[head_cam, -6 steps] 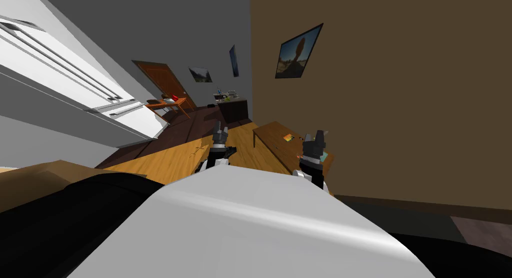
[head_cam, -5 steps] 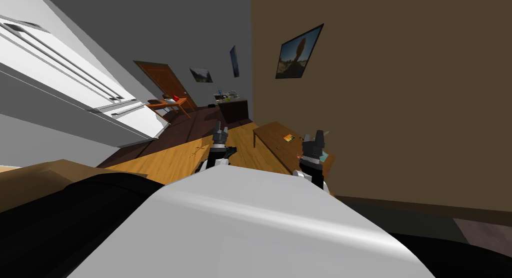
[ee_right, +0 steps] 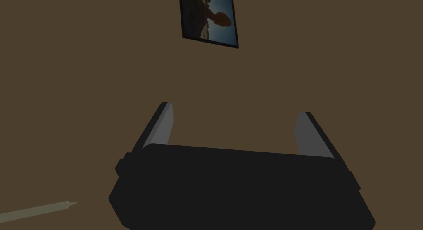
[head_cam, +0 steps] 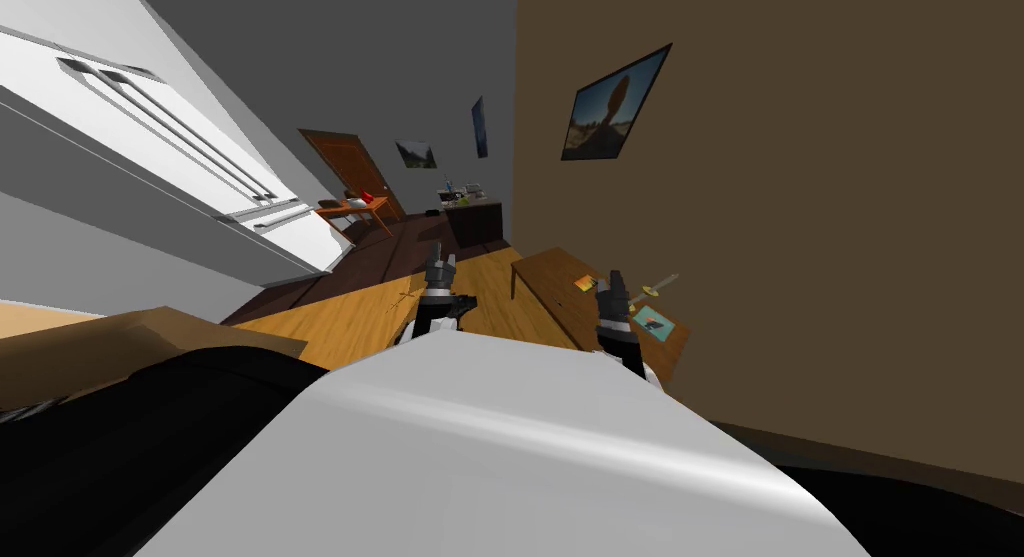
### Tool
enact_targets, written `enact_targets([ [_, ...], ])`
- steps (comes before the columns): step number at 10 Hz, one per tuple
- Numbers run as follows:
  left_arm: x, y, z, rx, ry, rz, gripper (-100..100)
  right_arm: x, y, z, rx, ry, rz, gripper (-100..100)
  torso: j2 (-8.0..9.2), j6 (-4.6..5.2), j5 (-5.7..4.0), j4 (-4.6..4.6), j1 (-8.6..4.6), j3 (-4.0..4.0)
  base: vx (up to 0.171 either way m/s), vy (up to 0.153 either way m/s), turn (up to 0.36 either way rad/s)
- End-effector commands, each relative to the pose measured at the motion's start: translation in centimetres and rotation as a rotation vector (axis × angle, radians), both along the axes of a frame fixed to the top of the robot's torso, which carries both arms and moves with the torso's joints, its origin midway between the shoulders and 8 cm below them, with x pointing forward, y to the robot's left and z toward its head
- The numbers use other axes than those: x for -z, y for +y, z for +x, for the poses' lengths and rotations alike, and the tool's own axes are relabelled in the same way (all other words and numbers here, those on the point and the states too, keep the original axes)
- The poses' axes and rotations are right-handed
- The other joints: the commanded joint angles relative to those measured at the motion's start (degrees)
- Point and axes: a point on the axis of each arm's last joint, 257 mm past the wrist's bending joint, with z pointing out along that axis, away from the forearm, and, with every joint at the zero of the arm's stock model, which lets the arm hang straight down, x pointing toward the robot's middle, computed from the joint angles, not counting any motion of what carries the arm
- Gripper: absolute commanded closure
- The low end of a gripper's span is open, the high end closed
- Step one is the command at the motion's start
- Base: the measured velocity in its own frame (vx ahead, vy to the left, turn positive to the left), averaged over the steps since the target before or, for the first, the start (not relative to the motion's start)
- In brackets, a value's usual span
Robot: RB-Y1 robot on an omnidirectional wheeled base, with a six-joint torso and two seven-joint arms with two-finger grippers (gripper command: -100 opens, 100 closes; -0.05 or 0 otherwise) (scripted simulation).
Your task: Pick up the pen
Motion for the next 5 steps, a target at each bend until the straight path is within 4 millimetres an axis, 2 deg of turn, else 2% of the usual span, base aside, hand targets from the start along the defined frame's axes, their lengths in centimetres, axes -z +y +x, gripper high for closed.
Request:
enact_targets([
  [1, 0.0, 0.0, 0.0, 0.0, 0.0, 0.0, 0, 2.9, 0.0, 0.5, -0.013, 0.073, -0.049, -100, 0.0, 0.0, 0.0, 0.0, 0.0, 0.0, 0.13, 0.043, 0.17],
  [2, 0.0, 0.0, 0.0, 0.0, 0.0, 0.0, 0, 5.1, -0.1, 0.5, -0.022, 0.129, -0.083, -100, -0.06, -0.01, 0.0, -0.01, 0.02, -0.04, 0.142, 0.036, 0.178],
  [3, 0.0, 0.0, 0.0, 0.0, 0.0, 0.0, 0, 5.2, -0.2, 0.5, -0.025, 0.133, -0.091, -100, -0.1, 0.0, 0.0, -0.03, 0.02, -0.06, 0.108, 0.014, 0.061],
  [5, 0.0, 0.0, 0.0, 0.0, 0.0, 0.0, 0, 9.8, -0.6, 0.1, -0.043, 0.249, -0.166, -100, 0.03, 0.0, -0.01, 0.0, -0.05, 0.01, 0.115, 0.016, 0.183],
])
